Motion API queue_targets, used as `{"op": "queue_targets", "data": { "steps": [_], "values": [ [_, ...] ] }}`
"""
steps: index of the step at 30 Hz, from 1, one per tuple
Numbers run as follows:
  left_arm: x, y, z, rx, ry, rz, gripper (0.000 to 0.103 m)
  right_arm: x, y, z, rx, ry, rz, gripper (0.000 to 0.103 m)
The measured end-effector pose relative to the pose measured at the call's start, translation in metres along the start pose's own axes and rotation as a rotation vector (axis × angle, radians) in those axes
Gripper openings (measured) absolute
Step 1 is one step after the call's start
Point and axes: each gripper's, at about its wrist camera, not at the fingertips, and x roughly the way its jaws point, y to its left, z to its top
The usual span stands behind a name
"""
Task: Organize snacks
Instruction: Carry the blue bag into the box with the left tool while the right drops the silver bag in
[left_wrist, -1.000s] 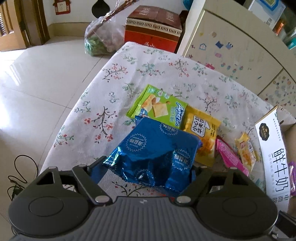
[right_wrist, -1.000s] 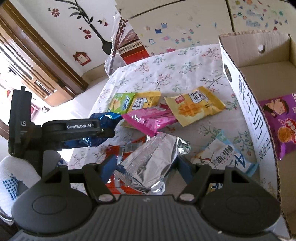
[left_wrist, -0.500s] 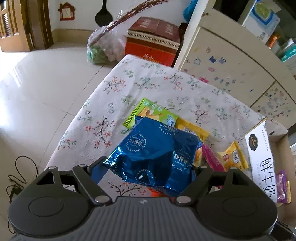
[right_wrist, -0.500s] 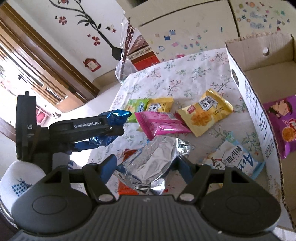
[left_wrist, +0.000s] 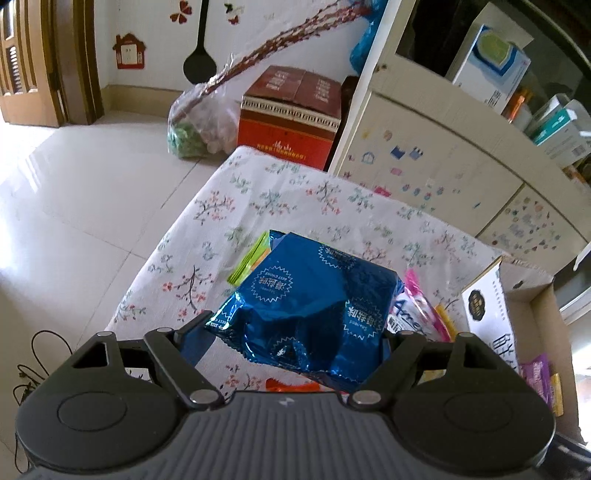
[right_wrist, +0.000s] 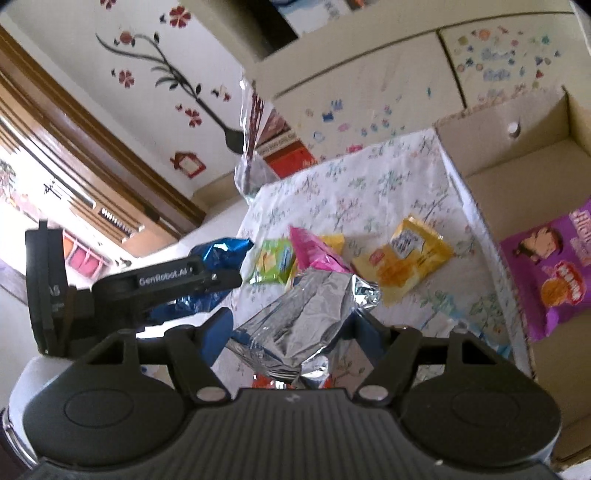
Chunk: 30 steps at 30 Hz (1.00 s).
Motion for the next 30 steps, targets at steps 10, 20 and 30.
{"op": "queue_targets", "data": {
  "steps": [10, 20, 30],
  "values": [
    [-0.015, -0.023, 0.005, 0.02, -0.052, -0.027, 0.086, -0.028, -0.009, 0.016, 0.049, -0.087, 0.014, 0.072],
    [-0.029, -0.069, 0.005, 0.068, -0.082, -0.151, 0.086, -0.084, -0.036, 0.037, 0.147, -0.255, 0.01, 0.072],
    [-0.038, -0.131, -0.014, 0.221, -0.112, -0.288, 0.086, -0.141, -0.07, 0.037, 0.216, -0.409, -0.113, 0.072]
  ]
}}
